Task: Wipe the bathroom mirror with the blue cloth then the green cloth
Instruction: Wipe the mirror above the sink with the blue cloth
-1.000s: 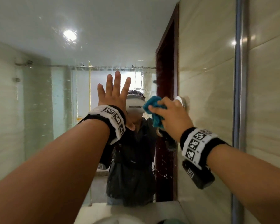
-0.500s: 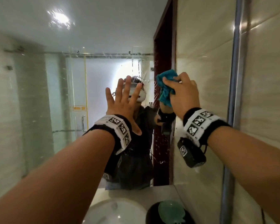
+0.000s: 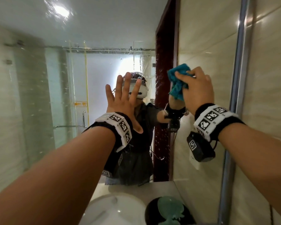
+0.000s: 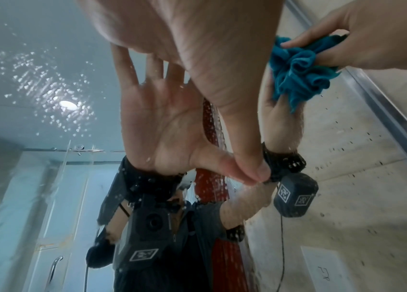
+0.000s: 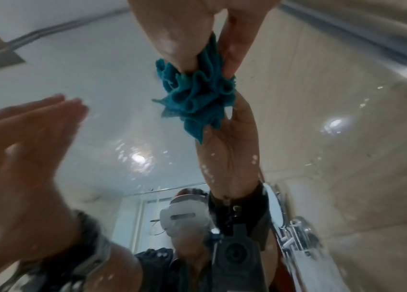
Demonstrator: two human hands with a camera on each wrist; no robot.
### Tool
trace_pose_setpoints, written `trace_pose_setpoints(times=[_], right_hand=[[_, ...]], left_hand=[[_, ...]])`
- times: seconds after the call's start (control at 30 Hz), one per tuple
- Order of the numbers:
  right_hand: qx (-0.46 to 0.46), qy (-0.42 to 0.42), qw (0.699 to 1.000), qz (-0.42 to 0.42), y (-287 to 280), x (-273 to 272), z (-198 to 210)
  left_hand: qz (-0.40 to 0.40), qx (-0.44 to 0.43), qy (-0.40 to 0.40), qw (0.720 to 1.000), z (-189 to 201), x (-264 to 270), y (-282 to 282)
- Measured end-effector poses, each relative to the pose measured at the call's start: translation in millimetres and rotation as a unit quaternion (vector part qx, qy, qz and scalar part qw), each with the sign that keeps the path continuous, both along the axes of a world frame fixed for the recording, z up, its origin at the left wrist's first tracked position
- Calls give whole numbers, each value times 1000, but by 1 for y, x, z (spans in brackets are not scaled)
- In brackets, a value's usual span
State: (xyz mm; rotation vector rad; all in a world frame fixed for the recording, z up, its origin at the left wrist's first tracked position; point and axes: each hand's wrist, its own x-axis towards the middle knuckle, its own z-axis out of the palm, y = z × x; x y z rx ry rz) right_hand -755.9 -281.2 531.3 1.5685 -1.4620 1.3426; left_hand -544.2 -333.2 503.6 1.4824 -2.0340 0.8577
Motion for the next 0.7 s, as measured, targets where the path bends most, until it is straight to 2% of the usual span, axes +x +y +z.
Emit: trace_pose_setpoints(times=[0.07,0.17,0.2,0.3,0.33,0.37,0.4,0.5,0.6,0.63,0.7], right_hand=[[-18,-1,999,-31,-1,-5,-1],[14,-28,999,10,-2,1,-18],[37,-11,999,22,-2,3,-28],[63,136,989,9,5,3,-53],[67,162,984,8,6,0,-55],[71,155,985,9,6,-2,-52],[65,113,991,17,5,-6,-44],[-4,-67,997,31,-2,-18,-10],[-34,-81,996,-12,-4,-19,1],[-32,-101,994,9,-2,-14,-2],[-5,-85,996,38,-1,2,-17]], left_hand=[[1,0,2,1000,-2,-1,0],[4,1,5,1000,-6,-2,1],[4,0,6,1000,-6,-2,1],[5,-1,8,1000,-7,-3,3],[7,-1,8,1000,-8,-3,4],[11,-2,8,1000,-9,-3,3],[16,-3,8,1000,-10,-4,3],[21,-3,6,1000,-12,-5,2],[17,-3,6,1000,-15,-4,0],[16,-4,7,1000,-16,-4,-1],[14,-8,8,1000,-17,-4,-2]])
